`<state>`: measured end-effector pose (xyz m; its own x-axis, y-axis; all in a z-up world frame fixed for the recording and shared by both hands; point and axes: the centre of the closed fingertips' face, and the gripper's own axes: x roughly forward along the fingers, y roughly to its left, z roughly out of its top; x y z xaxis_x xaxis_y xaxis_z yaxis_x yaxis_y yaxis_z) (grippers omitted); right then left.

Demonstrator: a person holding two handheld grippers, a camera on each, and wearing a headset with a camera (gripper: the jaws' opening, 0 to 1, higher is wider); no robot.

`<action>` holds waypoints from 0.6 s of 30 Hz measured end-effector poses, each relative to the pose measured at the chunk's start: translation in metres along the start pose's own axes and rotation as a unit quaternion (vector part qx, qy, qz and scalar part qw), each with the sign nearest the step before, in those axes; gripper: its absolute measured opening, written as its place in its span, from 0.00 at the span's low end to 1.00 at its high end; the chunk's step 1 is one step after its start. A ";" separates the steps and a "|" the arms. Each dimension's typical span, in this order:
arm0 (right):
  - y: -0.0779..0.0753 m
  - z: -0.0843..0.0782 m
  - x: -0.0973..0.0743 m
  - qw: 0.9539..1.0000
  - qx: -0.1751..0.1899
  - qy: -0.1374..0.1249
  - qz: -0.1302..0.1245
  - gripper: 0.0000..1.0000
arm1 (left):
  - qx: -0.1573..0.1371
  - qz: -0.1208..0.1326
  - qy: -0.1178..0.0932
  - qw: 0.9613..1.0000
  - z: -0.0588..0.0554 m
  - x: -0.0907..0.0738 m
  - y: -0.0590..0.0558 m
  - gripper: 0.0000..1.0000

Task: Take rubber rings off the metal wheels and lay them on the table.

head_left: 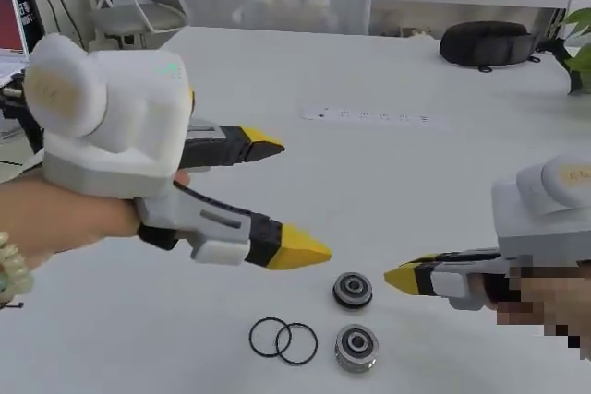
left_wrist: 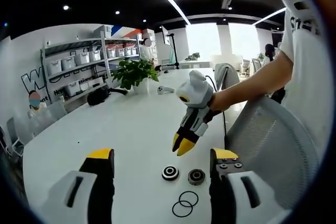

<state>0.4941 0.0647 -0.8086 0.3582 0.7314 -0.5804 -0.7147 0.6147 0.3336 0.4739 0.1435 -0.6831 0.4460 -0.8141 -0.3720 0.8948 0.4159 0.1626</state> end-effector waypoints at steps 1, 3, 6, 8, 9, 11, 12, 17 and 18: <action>-0.001 0.000 0.000 1.000 0.000 0.000 0.000 0.13 | 0.001 -0.001 -0.002 1.000 0.001 0.003 0.001 0.71; -0.001 -0.001 0.000 1.000 0.000 0.001 -0.001 0.13 | 0.006 -0.003 -0.002 1.000 0.003 0.011 0.002 0.66; -0.002 -0.003 0.001 1.000 -0.004 0.006 -0.004 0.13 | 0.013 -0.006 -0.007 1.000 0.005 0.024 0.004 0.62; -0.003 -0.004 0.001 1.000 -0.005 0.008 -0.005 0.13 | 0.014 -0.008 -0.011 1.000 0.006 0.031 0.004 0.62; -0.004 -0.005 0.002 1.000 -0.005 0.009 -0.005 0.13 | 0.016 -0.008 -0.012 1.000 0.006 0.036 0.005 0.60; -0.005 -0.006 0.003 1.000 -0.008 0.009 -0.005 0.13 | 0.021 -0.001 -0.017 1.000 0.003 0.045 0.008 0.57; -0.005 -0.006 0.003 1.000 -0.009 0.010 -0.005 0.13 | 0.020 -0.001 -0.016 1.000 0.000 0.048 0.009 0.56; -0.008 -0.010 0.007 1.000 -0.011 0.016 -0.005 0.13 | 0.021 0.001 0.003 1.000 -0.019 0.066 0.009 0.52; -0.008 -0.011 0.008 1.000 -0.012 0.017 -0.005 0.13 | 0.026 0.001 0.009 1.000 -0.023 0.068 0.010 0.50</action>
<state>0.4965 0.0620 -0.8237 0.3449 0.7145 -0.6087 -0.7253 0.6145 0.3103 0.5122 0.1015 -0.7273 0.4481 -0.8056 -0.3876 0.8938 0.3959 0.2105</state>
